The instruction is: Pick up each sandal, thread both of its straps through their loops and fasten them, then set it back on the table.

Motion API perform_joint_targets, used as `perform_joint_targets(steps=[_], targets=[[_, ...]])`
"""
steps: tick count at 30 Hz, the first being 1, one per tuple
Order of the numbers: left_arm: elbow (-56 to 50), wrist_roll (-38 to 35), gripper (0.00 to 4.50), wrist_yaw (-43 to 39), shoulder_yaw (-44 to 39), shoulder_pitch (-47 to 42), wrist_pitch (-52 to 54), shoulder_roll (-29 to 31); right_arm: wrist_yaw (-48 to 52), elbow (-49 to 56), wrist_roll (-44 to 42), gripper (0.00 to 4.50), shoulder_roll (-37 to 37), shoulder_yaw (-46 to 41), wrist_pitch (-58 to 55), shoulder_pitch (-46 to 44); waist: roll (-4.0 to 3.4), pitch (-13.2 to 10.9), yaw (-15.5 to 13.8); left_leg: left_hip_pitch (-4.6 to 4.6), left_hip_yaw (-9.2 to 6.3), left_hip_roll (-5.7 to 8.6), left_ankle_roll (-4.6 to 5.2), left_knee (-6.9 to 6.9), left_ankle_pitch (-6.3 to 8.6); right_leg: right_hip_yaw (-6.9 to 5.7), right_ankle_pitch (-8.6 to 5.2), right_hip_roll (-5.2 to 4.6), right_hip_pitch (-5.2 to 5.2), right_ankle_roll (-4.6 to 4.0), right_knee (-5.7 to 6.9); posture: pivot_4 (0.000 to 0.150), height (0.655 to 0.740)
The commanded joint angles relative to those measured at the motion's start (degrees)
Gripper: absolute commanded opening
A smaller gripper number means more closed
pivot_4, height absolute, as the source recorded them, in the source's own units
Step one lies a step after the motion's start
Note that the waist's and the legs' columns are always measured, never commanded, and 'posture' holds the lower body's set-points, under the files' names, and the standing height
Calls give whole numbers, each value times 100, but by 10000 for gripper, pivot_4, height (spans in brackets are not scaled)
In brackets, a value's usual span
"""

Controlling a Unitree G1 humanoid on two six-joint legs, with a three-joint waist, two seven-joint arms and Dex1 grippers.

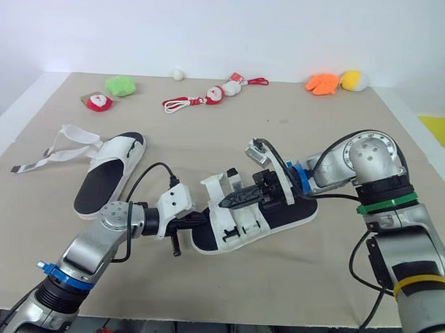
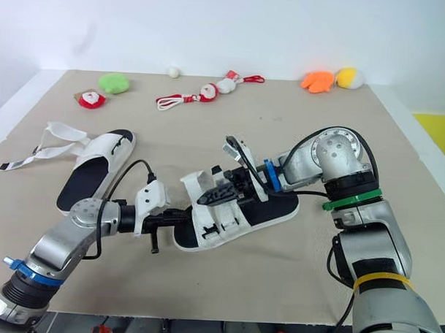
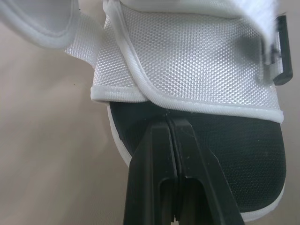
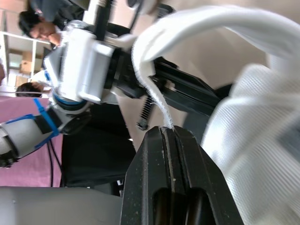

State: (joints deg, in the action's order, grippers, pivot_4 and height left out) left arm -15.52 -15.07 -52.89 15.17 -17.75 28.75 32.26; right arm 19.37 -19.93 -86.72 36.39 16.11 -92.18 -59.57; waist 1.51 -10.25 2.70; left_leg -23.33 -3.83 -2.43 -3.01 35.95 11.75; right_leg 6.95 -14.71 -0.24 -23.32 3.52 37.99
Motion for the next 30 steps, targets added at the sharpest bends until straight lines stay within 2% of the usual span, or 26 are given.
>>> perform_joint_targets(steps=[1, 6, 13, 21, 30], targets=[[217, 180, 0, -27, 385, 214, 151, 5, -178, 312, -273, 642, 211, 176, -32, 153, 0, 0, 0, 0, 0, 1, 0, 0, 0, 0, 0, -1, 0, -1, 0, 1500, 7400], [217, 192, 0, -25, 409, 234, 144, 5, -410, 502, -287, 642, 282, 187, -32, 344, 0, 0, 0, 0, 0, 1, 4, -1, 2, 0, -3, -1, 1, -3, 0, 1500, 7400], [248, 215, 0, -29, 424, 202, 122, 15, -610, 1535, 762, 642, 141, -167, 97, 680, -1, 1, -10, -1, -2, 3, 5, -2, 4, -2, -7, -4, 1, -4, -3, 1500, 7400], [252, 243, 0, -29, 428, 203, 115, 9, 50, 2231, 1636, 642, 27, -392, 302, 799, -1, 2, -9, 0, -4, 3, 6, -2, 4, -4, -7, -4, 2, -3, -3, 1500, 7400], [291, 275, 0, -21, 427, 186, 86, -15, 530, 2430, 2432, 642, -132, -481, 505, 606, -1, 1, -10, 0, -5, 4, 6, -2, 4, -4, -6, -5, 3, -2, -3, 1500, 7400]])
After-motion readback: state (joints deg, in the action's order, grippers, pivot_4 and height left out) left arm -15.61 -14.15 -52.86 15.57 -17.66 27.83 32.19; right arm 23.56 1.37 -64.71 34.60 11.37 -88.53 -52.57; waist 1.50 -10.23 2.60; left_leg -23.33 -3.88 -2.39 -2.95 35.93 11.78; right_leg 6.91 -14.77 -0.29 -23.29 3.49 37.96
